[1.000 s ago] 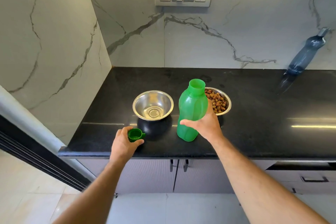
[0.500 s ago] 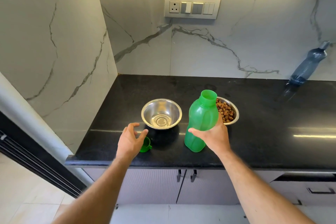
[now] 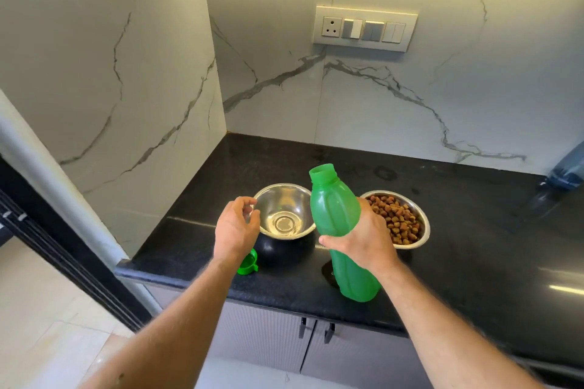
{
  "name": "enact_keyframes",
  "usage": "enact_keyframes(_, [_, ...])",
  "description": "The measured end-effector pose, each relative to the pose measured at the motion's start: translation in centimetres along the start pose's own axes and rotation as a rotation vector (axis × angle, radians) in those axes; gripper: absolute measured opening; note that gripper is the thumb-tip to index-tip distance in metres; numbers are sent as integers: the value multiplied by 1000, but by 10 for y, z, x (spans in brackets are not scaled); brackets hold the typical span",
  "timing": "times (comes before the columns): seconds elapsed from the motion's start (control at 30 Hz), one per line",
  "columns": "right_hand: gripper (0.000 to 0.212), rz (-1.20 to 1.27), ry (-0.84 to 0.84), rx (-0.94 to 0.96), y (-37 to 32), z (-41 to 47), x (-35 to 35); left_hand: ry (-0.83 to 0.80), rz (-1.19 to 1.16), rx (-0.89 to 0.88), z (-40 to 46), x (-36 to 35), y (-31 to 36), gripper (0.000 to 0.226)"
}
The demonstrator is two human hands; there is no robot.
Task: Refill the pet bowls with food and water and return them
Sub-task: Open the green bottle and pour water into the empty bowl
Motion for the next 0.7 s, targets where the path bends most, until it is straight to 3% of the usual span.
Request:
enact_keyframes(0.13, [94, -88, -74, 23, -2, 4, -2, 32, -50, 51, 3, -1, 0, 28])
enact_keyframes(0.4, [107, -295, -164, -52, -5, 6, -10, -67, 16, 23, 31, 7, -9, 41])
enact_keyframes(0.7, [98, -457, -282, -115, -15, 12, -11, -122, 16, 17, 53, 6, -22, 40])
Point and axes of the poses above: each hand's wrist, its own z-axis towards the middle knuckle, its own x-axis out of the back of the hand, y = z × x, the point moved 2 cm from there along z, towards the middle knuckle, and after that the axes turned 4 degrees about -z, right-handed, at the moved point
